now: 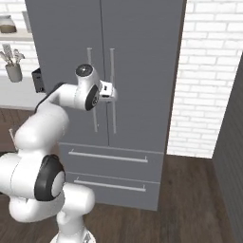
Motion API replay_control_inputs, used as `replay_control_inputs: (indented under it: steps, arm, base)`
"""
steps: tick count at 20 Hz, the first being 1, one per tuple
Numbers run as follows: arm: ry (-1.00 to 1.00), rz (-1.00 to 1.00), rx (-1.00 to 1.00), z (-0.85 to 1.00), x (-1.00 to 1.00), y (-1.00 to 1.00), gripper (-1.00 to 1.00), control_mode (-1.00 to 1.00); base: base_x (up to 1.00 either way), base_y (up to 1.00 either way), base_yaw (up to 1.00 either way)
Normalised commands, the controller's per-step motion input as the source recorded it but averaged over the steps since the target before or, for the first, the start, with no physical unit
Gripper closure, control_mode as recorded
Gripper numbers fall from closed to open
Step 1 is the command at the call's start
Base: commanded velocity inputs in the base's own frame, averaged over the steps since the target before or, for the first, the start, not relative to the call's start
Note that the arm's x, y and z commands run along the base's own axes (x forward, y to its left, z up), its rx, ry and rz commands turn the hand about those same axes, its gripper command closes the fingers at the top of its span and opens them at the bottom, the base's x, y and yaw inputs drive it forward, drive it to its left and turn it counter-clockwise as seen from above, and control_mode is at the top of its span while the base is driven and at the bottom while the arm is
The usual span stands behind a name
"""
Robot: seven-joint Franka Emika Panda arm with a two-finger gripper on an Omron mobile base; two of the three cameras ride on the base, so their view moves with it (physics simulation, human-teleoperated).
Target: Take the strawberry from the fridge and place it on top of the pancake, located on the dining counter.
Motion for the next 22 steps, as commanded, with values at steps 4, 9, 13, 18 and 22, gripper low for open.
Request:
replay_control_inputs:
  steps: [4,9,13,18,22]
  arm:
    - [-0.23,0.0,0.04,-0.18,0.97,-0.26,-1.0,-1.0]
    - [0.03,-0.03,0.0,0.0,0.87,-0.02,-1.0,-1.0]
    - [0.14,-0.03,0.01,0.0,0.88,0.0,-1.0,-1.0]
    - [0.04,0.0,0.0,-0.01,0.64,0.0,-1.0,-1.0]
    - [-0.01,0.0,0.0,-0.1,0.51,0.0,-1.0,-1.0]
  base:
    - [0.0,0.0,0.0]
    - [0.0,0.0,0.0]
    - [0.0,0.0,0.0]
    - [0.0,0.0,0.0]
    - [0.0,0.0,0.0]
